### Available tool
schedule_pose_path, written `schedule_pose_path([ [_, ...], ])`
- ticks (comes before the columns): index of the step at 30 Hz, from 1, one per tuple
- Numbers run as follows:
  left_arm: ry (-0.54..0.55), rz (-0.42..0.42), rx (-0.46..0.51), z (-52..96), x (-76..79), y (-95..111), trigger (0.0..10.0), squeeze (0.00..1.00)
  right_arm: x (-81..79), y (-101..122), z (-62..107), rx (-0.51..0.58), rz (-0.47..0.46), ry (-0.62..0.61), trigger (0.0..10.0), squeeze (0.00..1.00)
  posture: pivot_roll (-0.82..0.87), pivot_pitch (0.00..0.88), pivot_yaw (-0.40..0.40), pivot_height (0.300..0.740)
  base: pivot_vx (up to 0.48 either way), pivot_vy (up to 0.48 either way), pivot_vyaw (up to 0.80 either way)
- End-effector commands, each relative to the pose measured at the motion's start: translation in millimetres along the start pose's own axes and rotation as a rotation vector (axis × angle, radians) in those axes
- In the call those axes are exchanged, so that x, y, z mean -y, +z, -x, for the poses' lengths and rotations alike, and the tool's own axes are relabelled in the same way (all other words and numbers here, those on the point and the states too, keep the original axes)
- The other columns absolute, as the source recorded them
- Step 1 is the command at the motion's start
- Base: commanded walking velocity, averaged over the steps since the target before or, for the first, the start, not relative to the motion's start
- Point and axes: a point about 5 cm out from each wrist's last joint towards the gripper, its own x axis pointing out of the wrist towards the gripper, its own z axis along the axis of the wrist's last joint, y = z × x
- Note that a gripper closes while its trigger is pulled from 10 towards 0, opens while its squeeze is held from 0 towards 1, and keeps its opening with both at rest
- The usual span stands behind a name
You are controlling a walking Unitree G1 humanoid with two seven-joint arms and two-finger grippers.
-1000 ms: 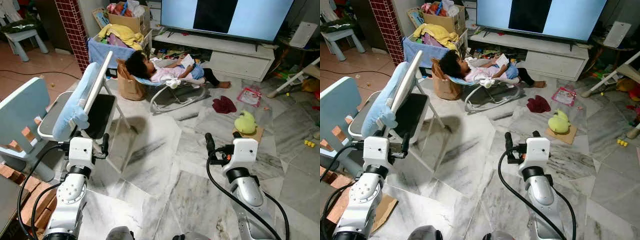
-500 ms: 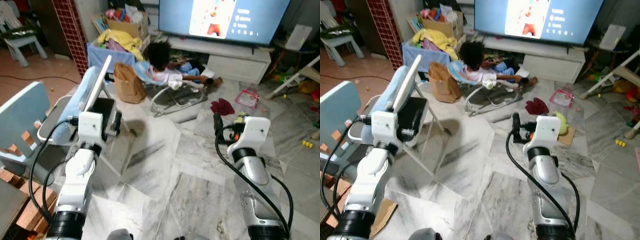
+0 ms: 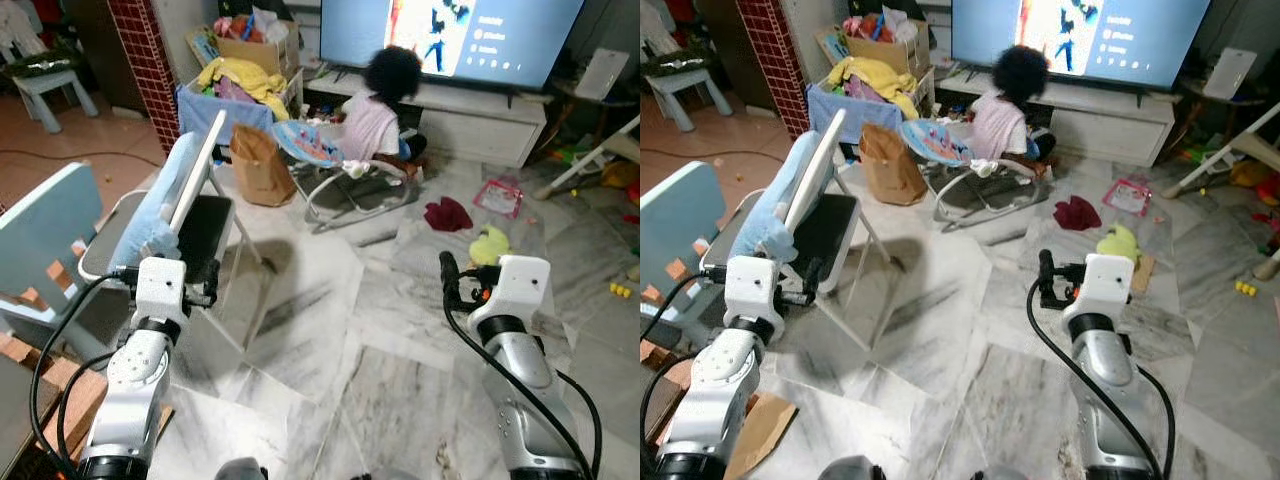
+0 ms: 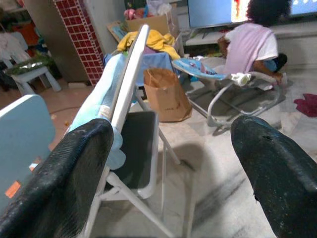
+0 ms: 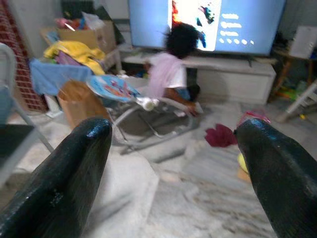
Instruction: Restocking fridge
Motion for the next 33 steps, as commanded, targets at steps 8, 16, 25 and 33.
schedule_pose_path([
  [8, -0.025, 0.000, 0.017, -9.1, 2.9, 10.6, 10.0, 0.00, 0.4, 10.5, -5.6, 0.036, -0.017, -0.013, 10.0, 0.00, -0.03, 0.000, 0.022, 0.740, 0.000, 0.000, 0.00],
  [16, 0.015, 0.007, -0.008, -15.8, -11.7, 7.2, 10.0, 0.00, -3.8, 12.3, -11.2, 0.045, -0.019, 0.001, 10.0, 0.00, -0.04, 0.000, 0.009, 0.740, 0.000, 0.000, 0.00],
  [25, -0.037, 0.047, 0.042, -14.1, 10.5, 12.5, 10.0, 0.00, -3.6, 12.5, -7.4, 0.044, 0.001, 0.015, 10.0, 0.00, -0.05, 0.000, -0.006, 0.740, 0.000, 0.000, 0.00],
  [33, -0.038, 0.038, 0.061, -9.6, 18.1, 15.7, 10.0, 0.00, -15.3, 6.3, -10.3, 0.007, -0.025, 0.052, 10.0, 0.00, -0.03, 0.000, -0.020, 0.740, 0.000, 0.000, -0.58],
])
